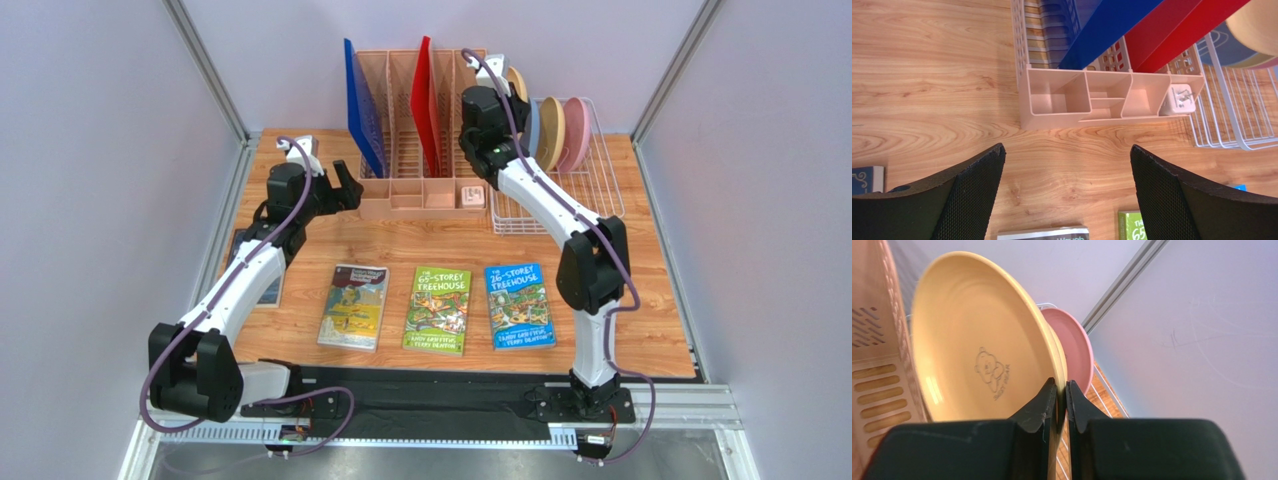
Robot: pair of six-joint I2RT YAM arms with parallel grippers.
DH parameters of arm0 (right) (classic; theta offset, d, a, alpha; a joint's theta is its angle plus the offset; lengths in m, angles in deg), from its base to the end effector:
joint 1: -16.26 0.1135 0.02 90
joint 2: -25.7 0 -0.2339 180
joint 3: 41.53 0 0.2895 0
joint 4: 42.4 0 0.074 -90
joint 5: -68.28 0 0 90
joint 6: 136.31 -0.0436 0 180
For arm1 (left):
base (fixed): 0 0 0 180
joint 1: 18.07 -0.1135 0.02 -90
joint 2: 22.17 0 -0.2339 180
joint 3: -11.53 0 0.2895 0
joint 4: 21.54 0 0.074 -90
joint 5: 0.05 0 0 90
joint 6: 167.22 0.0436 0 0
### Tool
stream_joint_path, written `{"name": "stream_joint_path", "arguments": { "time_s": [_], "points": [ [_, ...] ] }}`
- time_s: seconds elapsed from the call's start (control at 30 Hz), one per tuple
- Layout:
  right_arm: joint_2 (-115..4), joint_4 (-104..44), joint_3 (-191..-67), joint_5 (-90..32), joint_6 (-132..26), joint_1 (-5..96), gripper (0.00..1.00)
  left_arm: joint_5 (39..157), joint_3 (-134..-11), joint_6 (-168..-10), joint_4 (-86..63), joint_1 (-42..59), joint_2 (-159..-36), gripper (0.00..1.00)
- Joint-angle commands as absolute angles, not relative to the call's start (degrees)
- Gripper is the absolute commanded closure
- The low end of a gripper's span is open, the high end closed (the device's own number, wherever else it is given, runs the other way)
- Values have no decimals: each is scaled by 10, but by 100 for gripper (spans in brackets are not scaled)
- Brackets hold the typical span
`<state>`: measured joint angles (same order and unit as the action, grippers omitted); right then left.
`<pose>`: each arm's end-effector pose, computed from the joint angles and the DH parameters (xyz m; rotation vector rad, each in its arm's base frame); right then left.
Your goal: Unload the plates from the dish rack
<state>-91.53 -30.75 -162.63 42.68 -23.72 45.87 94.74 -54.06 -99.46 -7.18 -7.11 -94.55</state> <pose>0.4610 0.2167 0.3285 0.0798 1.6987 -0.8571 0.3392 -0.0694 0.2598 -0.1371 1.9623 -0.4638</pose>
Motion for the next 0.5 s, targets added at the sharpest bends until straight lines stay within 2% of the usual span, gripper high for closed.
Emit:
{"name": "stream_joint_path", "arguments": {
  "time_s": [0.0, 0.23, 0.3, 0.47],
  "points": [
    [-790, -217, -1602, 382, -353, 476, 100, 1000, -550, -1003, -84, -70, -928, 0],
    [-651, -69, -1509, 308, -491, 481, 100, 1100, -540, -1044, -140, -70, -927, 1],
    [-616, -30, -1479, 254, -520, 481, 100, 1130, -540, -1059, -155, -70, -928, 2],
    [-536, -27, -1385, 135, -604, 481, 100, 1206, -535, -1114, -224, -70, -944, 2]
  ]
}}
